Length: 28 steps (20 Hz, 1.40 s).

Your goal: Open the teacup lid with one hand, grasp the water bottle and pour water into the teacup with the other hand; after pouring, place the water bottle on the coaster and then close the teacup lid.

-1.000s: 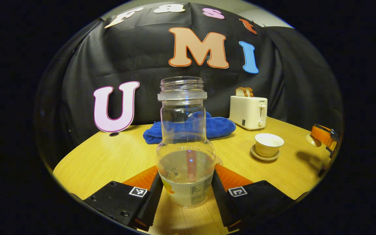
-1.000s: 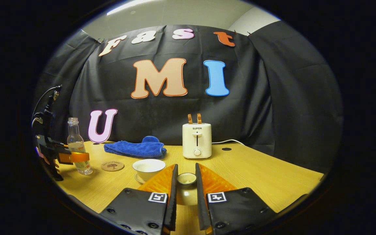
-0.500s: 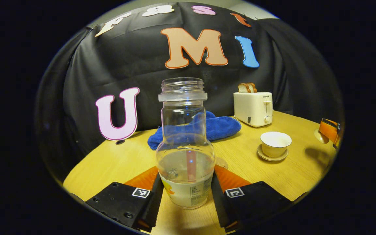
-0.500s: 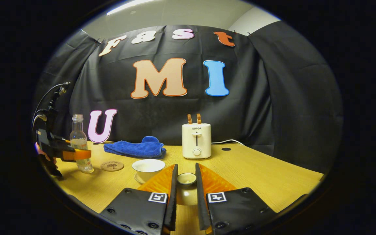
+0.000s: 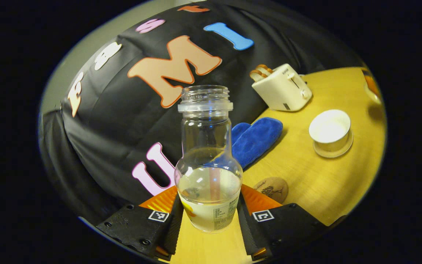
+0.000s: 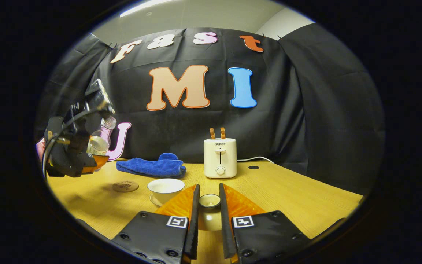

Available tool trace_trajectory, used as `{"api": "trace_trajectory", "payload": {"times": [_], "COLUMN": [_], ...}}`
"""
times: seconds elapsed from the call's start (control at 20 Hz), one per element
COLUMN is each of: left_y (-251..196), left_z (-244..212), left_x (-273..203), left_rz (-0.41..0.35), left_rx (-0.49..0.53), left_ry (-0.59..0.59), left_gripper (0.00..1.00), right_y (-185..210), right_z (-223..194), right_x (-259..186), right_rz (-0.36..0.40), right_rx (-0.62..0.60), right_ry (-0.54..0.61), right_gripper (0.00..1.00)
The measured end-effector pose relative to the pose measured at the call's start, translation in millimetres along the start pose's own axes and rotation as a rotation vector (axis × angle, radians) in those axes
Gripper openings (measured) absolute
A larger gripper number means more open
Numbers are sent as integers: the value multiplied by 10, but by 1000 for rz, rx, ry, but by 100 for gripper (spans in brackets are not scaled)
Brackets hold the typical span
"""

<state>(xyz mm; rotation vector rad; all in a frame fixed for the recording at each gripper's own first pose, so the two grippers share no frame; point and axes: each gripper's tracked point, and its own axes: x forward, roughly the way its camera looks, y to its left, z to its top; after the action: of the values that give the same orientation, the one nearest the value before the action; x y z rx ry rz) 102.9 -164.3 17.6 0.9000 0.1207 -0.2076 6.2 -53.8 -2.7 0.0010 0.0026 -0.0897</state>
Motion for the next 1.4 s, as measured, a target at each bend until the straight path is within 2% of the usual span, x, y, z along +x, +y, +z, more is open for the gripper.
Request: {"api": "trace_trajectory", "payload": {"times": [0.25, 0.4, 1.1, 1.4], "left_y": [-233, -283, -330, -337], "left_z": [113, 166, 280, 331], "left_x": [184, 238, 305, 347], "left_rz": [16, 30, 92, 107], "left_rx": [278, 405, 736, 821], "left_ry": [-7, -21, -38, -41], "left_gripper": [67, 67, 67, 67], "right_y": [-3, -5, -53, -112], "right_z": [2, 1, 6, 6], "right_x": [0, 5, 3, 5], "right_rz": [0, -1, -15, -31], "right_rx": [0, 0, -1, -1], "right_ry": [-1, 0, -1, -3], "right_gripper": [31, 30, 31, 31]}}
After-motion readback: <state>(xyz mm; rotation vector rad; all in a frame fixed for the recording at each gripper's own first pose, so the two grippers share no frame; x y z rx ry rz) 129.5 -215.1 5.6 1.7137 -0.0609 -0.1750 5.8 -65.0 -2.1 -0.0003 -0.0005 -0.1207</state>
